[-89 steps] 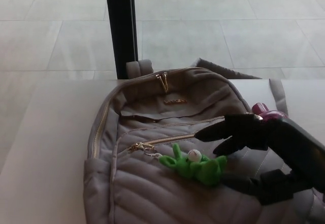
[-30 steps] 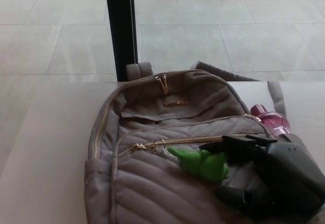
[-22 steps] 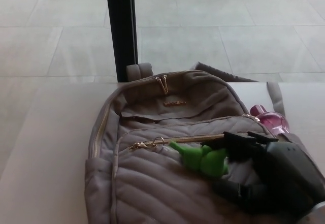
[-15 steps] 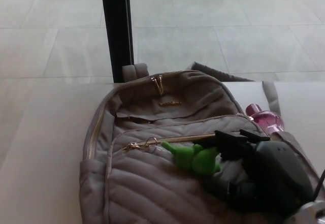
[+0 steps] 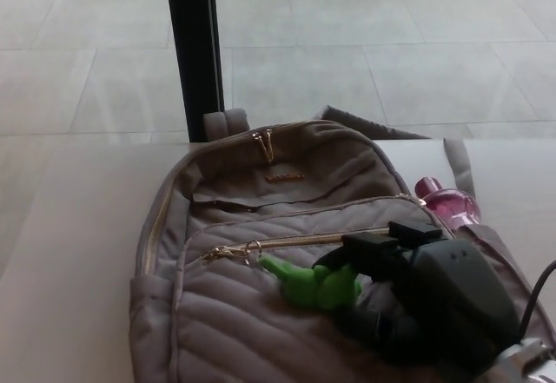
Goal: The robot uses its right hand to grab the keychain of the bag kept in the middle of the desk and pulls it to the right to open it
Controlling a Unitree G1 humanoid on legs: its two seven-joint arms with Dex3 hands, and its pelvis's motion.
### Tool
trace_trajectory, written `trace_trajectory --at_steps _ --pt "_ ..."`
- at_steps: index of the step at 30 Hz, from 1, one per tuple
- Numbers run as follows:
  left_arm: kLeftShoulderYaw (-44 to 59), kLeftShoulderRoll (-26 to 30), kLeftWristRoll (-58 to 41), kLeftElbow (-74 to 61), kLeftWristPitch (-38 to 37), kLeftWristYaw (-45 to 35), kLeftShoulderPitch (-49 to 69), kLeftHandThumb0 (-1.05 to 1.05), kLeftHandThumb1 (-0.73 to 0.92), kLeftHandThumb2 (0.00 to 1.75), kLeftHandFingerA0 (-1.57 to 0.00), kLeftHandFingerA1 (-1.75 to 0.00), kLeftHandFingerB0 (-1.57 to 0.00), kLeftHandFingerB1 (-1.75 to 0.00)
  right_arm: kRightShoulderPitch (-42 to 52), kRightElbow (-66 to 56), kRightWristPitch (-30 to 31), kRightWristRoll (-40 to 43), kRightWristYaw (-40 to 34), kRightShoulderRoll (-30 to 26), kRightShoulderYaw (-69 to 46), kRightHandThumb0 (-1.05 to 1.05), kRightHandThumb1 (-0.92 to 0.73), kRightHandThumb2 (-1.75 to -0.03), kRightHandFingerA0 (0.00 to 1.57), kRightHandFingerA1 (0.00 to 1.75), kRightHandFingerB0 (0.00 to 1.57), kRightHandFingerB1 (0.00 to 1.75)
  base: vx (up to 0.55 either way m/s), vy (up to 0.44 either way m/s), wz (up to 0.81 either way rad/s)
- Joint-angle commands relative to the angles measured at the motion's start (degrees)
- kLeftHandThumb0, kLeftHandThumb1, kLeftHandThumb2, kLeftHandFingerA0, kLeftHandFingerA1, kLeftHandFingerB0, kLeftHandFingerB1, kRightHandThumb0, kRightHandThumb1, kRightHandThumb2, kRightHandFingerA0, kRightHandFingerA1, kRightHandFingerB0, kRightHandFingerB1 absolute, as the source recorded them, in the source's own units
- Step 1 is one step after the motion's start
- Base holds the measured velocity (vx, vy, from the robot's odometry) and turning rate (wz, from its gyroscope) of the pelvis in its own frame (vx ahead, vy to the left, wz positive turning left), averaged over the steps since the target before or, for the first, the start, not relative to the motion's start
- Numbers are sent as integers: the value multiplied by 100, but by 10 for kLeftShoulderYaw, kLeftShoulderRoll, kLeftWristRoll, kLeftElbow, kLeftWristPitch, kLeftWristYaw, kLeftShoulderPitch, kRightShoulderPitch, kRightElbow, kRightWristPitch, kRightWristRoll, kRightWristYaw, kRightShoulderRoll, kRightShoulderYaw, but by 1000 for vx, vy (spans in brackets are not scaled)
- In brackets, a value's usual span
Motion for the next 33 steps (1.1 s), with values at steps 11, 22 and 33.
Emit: trace_trajectory --at_steps 11,22,33 --pt "2 8 5 3 -9 3 3 -77 73 62 -78 -62 -68 -47 43 14 32 -33 49 -19 -2 -38 -53 -87 100 175 89 92 0 0 0" --pt "1 4 6 8 -7 11 0 -81 80 65 -83 -64 -68 -45 16 -30 108 -14 100 34 -17 -39 -40 -109 104 175 87 129 0 0 0" --pt "-2 6 9 2 -17 9 5 -81 81 65 -81 -64 -68 -47 -81 -64 159 -18 187 30 -42 -35 -50 -85 100 175 84 133 0 0 0"
